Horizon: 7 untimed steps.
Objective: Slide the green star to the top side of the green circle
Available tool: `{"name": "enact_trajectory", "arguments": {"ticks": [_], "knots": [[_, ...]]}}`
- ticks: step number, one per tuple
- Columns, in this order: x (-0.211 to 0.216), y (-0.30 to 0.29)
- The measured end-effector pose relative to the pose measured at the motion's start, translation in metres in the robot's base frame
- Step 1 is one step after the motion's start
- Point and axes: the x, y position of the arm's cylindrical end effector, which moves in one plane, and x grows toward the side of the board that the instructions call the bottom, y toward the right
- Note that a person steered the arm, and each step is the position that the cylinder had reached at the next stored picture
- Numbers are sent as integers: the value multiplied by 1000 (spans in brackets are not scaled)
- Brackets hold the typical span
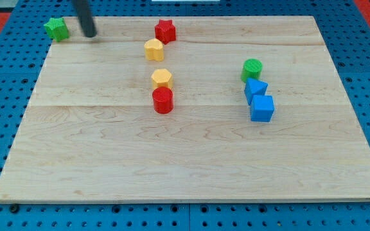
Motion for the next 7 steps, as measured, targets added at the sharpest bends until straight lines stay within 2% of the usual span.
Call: {"name": "enact_trajectory", "arguments": {"ticks": [1, 2, 3, 4, 5, 6, 7], "knots": [[-43, -3], [-43, -22], [-44, -111], [-43, -130], [3, -127], [10, -72], [45, -31]]}}
